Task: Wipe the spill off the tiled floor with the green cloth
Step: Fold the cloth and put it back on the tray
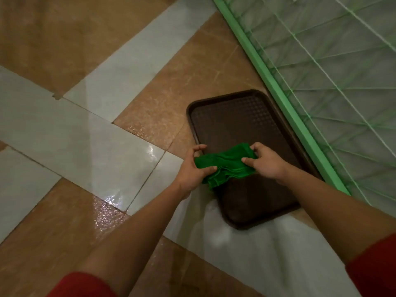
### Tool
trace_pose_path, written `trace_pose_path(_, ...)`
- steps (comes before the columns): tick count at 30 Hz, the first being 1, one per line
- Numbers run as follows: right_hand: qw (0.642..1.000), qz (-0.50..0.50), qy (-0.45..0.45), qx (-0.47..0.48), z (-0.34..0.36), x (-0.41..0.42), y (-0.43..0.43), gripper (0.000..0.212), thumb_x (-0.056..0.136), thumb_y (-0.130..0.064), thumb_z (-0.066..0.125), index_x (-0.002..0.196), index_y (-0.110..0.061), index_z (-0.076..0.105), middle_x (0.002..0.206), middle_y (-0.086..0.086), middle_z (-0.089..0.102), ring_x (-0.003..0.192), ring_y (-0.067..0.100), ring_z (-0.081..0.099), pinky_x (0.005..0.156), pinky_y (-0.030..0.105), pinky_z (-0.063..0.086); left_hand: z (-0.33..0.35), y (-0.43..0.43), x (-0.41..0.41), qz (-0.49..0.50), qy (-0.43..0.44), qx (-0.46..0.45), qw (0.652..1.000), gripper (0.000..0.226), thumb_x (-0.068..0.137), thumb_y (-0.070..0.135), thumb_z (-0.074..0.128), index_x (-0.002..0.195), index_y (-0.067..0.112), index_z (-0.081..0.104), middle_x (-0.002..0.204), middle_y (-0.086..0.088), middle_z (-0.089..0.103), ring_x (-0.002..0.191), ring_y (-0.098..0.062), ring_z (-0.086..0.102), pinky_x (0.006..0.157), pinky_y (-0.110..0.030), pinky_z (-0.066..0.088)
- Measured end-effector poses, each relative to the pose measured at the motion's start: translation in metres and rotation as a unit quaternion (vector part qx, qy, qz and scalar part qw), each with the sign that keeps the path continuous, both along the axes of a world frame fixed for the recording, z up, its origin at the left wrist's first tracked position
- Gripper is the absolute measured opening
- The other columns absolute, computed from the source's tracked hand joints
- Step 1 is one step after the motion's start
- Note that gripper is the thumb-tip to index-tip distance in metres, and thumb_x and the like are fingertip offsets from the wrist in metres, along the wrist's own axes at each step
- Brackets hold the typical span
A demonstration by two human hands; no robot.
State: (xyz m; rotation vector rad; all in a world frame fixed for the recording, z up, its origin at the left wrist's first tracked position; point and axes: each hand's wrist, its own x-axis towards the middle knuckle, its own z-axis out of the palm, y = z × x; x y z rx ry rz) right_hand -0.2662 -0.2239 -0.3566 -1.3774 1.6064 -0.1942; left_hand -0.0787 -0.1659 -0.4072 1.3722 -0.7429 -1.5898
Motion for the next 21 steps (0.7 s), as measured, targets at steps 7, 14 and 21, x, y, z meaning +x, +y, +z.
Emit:
trace_pose_path(7, 0.999, -0.011, 0.045, 0.028, -0.022, -0.052, 0.015, 0.016, 0.090, -0.013, 0.060, 0.085, -0.019, 0.047, 0.104, 0.013, 0.062, 0.098, 0.028, 0.061, 0.092, 0.047, 0.050, -0.007, 0.007, -0.039, -0.134, -0.115, -0.042, 0.983, 0.063, 0.072, -0.001, 0.074, 0.113, 0.034, 0.041, 0.117, -0.005, 0.055, 0.094, -0.018, 0.065, 0.077, -0.036, 0.057)
trace_pose_path(14, 0.994, -0.020, 0.105, 0.016, -0.042, -0.072, 0.033, 0.015, 0.091, -0.016, 0.058, 0.100, -0.010, 0.047, 0.108, 0.015, 0.062, 0.099, 0.029, 0.060, 0.082, 0.034, 0.048, -0.012, 0.015, -0.068, -0.232, -0.286, -0.066, 0.927, 0.074, 0.068, 0.014, 0.080, 0.122, 0.035, 0.033, 0.126, -0.001, 0.047, 0.109, -0.015, 0.052, 0.091, -0.033, 0.050)
trace_pose_path(21, 0.989, 0.020, 0.147, -0.009, -0.047, -0.067, 0.036, 0.030, 0.092, -0.017, 0.057, 0.118, -0.009, 0.044, 0.108, 0.017, 0.061, 0.096, 0.031, 0.059, 0.081, 0.040, 0.050, -0.014, 0.026, -0.082, -0.300, -0.406, -0.081, 0.860, 0.067, 0.074, 0.015, 0.075, 0.126, 0.023, 0.034, 0.129, -0.006, 0.035, 0.109, -0.023, 0.050, 0.090, -0.031, 0.049)
